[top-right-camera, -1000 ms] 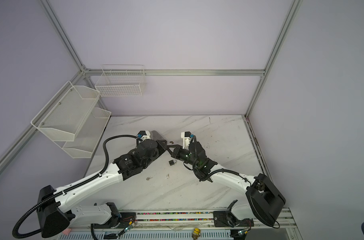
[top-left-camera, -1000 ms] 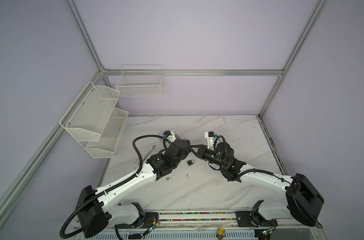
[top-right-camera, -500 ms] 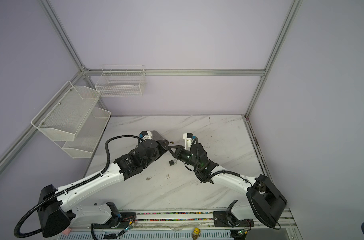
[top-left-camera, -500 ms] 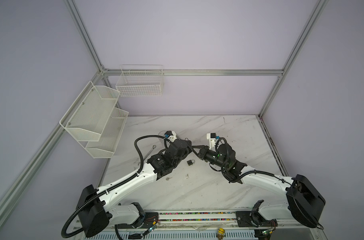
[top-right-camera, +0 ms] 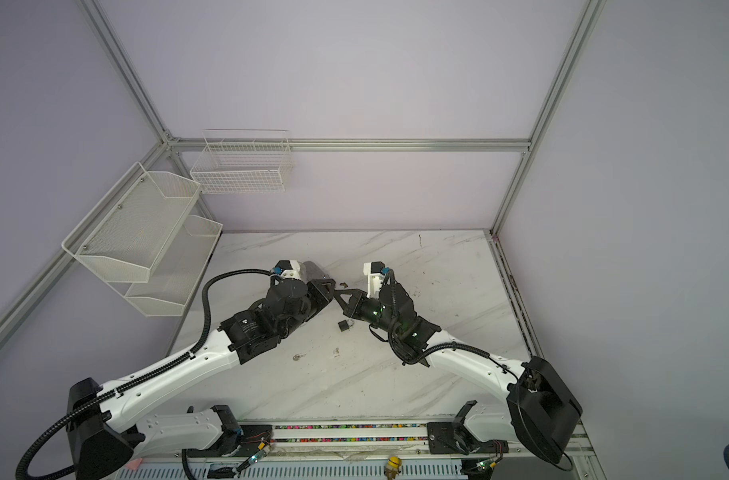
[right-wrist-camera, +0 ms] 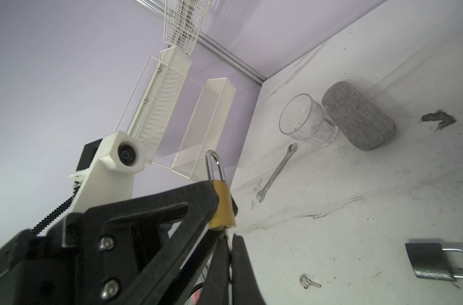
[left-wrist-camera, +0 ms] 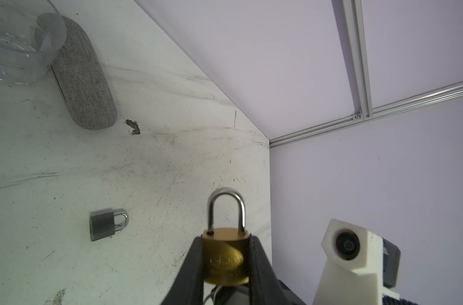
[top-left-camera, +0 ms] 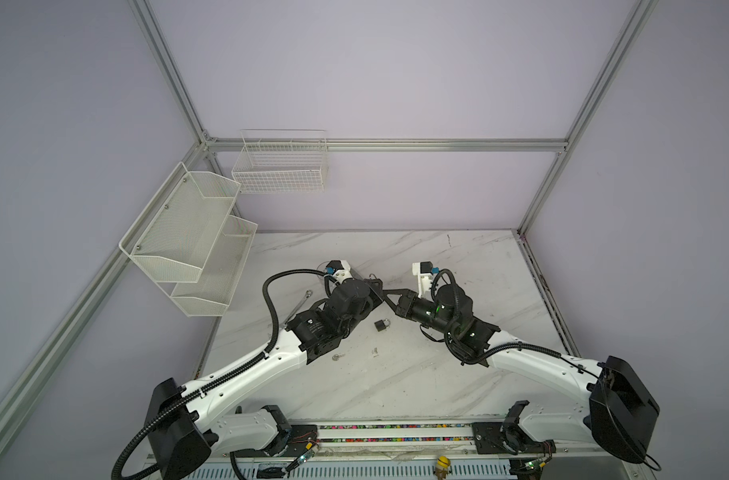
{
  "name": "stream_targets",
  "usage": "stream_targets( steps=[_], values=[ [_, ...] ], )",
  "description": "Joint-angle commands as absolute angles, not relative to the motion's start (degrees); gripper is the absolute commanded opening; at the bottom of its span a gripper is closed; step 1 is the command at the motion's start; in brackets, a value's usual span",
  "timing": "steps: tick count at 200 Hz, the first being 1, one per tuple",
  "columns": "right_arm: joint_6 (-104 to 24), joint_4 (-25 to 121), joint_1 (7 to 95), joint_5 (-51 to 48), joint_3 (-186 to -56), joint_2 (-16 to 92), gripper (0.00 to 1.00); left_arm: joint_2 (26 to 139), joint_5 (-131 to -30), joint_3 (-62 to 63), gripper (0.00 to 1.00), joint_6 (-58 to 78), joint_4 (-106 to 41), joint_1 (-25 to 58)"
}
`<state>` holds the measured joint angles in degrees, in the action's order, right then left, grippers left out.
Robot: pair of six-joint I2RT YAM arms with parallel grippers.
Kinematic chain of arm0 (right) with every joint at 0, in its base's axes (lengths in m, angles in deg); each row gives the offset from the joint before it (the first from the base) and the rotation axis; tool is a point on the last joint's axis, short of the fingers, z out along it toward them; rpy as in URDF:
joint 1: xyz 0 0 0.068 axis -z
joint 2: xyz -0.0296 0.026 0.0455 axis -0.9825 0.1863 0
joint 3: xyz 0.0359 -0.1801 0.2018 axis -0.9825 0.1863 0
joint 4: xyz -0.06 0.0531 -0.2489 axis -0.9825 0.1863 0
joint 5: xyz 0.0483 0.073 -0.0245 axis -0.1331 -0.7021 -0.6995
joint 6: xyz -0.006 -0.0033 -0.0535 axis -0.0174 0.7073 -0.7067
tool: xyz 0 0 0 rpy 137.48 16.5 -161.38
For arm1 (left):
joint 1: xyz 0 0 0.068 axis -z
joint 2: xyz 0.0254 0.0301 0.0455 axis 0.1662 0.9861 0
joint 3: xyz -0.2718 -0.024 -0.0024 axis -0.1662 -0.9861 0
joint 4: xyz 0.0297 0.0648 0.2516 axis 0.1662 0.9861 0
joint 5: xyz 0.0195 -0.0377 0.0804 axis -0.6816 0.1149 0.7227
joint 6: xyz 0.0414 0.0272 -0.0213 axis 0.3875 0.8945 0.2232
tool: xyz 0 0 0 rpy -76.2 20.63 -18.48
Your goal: Unlock with the key
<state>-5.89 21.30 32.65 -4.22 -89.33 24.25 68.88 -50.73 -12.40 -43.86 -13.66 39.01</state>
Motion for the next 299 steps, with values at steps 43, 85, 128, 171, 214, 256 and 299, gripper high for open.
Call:
stream_targets(
  steps=[43,85,128,171,214,256,299],
  values=[
    [-10.5,27.2,32.9,2.7,-90.3,18.8,0.26,64.1,-51.0,-14.2,0.00,-34.4,-11.9,41.3],
    [-14.6,33.5,32.9,4.4,-91.1,15.5,0.40,61.0,-49.5,-16.3,0.00,-25.9,-12.1,41.1],
    [-19.8,41.3,33.0,6.0,-93.6,11.7,0.53,55.8,-47.0,-22.5,0.00,-12.9,-15.4,41.0],
    [-25.4,50.6,33.1,3.3,-99.5,11.7,0.62,50.2,-49.4,-34.1,0.00,3.7,-29.6,41.0],
    [-30.8,56.0,33.0,1.1,-104.1,15.6,0.65,48.6,-56.1,-42.4,0.00,18.9,-42.7,41.0],
    [-33.8,59.2,31.1,0.2,-109.1,22.0,0.67,49.2,-58.5,-47.1,0.00,22.6,-48.4,41.0],
    [-35.6,61.3,29.7,1.8,-112.0,25.8,0.67,49.6,-59.4,-48.0,0.00,22.5,-49.8,40.9]
  ],
)
